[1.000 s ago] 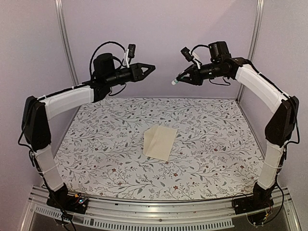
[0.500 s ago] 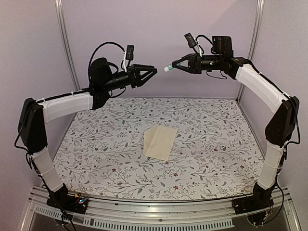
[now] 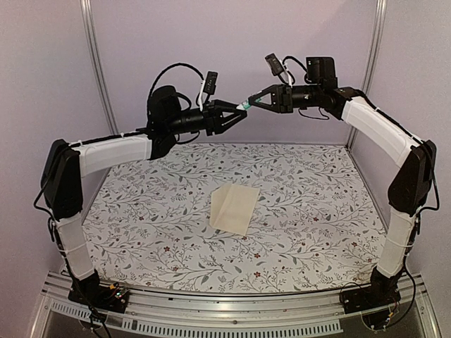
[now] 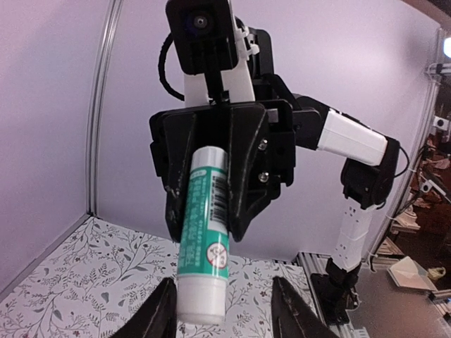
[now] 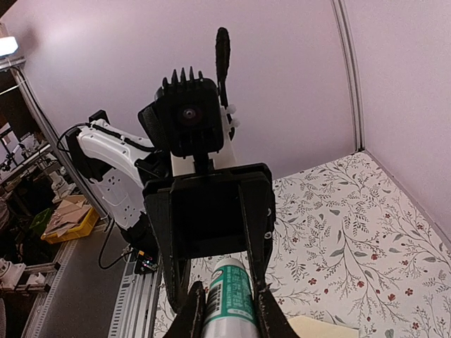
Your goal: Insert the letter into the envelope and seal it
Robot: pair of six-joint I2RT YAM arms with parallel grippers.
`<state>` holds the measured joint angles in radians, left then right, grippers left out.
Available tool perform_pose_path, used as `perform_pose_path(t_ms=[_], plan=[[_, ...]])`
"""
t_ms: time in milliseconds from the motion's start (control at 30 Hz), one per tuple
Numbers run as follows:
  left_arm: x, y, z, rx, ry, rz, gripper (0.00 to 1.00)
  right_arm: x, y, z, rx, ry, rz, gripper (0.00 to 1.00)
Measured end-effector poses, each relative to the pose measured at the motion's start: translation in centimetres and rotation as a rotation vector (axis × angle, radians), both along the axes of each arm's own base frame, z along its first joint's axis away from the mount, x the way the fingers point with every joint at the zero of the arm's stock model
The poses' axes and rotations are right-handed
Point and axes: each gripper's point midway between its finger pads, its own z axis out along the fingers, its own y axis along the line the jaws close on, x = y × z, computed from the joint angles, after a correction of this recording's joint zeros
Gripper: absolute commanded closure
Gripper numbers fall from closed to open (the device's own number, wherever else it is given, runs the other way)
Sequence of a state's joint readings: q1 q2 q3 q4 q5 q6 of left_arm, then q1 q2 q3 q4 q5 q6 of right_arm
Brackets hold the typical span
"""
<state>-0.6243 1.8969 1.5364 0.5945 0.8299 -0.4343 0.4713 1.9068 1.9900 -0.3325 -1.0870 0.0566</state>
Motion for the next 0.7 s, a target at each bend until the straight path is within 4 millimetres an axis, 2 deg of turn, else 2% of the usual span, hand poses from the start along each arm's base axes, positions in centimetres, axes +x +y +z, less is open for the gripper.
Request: perform_pose_path(t_ms=[133,467,533,600,700], plan=[[-0.31,-0.18,-0.18,0.003,0.005,-0.019,0.66,-0.17,0.17,0.00,0.000,0.000,0.005,0.95],[-0.37,-0.21,-0.28,-0.003,0.017,-0.033,0.77,-0.57,0.41,0.01,-0.004,-0.018,0.014,0.94],[-0.34,-0.26,-0.40,-0.003,0.020,-0.037,0.76,-0.60,0.44,-0.04,-0.005,-0.020,0.014,0.94],[-0.35,-0.31,-0.48,-0.005,0.021,-0.040,0.70,-0.59,0.48,-0.13,-0.009,-0.018,0.012,0.94],[-0.41,-0.32,-0.46,-0.008,0.024,-0.046,0.71,-0.60,0.59,-0.20,-0.012,-0.020,0.008,0.94]])
